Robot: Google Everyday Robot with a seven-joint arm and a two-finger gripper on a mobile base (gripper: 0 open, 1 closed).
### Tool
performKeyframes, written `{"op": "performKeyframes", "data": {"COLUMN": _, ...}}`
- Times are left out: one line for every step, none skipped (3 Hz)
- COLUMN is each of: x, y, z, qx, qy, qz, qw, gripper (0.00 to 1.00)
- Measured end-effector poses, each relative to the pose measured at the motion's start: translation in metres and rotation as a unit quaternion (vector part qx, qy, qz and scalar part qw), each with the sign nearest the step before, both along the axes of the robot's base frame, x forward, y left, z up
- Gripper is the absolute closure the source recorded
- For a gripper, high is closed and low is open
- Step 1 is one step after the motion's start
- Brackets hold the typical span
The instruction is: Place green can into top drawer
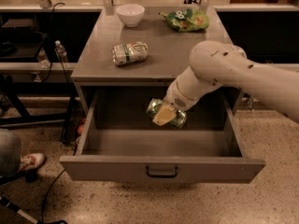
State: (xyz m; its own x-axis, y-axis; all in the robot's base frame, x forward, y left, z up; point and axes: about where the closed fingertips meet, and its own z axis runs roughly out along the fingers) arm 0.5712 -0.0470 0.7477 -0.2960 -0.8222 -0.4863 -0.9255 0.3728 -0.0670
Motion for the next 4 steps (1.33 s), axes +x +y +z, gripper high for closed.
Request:
{"op": "performKeyframes", "data": {"x": 0.016, "y": 0.008, "z": -0.034, "qx": 0.024, "qy": 0.014, "qz": -0.037, "qw": 0.9989, "gripper": 1.0}}
{"op": "performKeyframes", "data": {"x": 0.025, "y": 0.012, "z": -0.064, "qx": 0.037, "qy": 0.034, "qz": -0.063, "qw": 0.9967, "gripper": 1.0}}
{"op": "performKeyframes", "data": {"x": 0.029, "y": 0.013, "z": -0.084, "qx": 0.04, "qy": 0.044, "qz": -0.087, "qw": 0.9944, "gripper": 1.0}}
{"op": "performKeyframes", "data": {"x": 0.034, "y": 0.014, "z": -0.102, "qx": 0.05, "qy": 0.058, "qz": -0.107, "qw": 0.9913, "gripper": 0.77}}
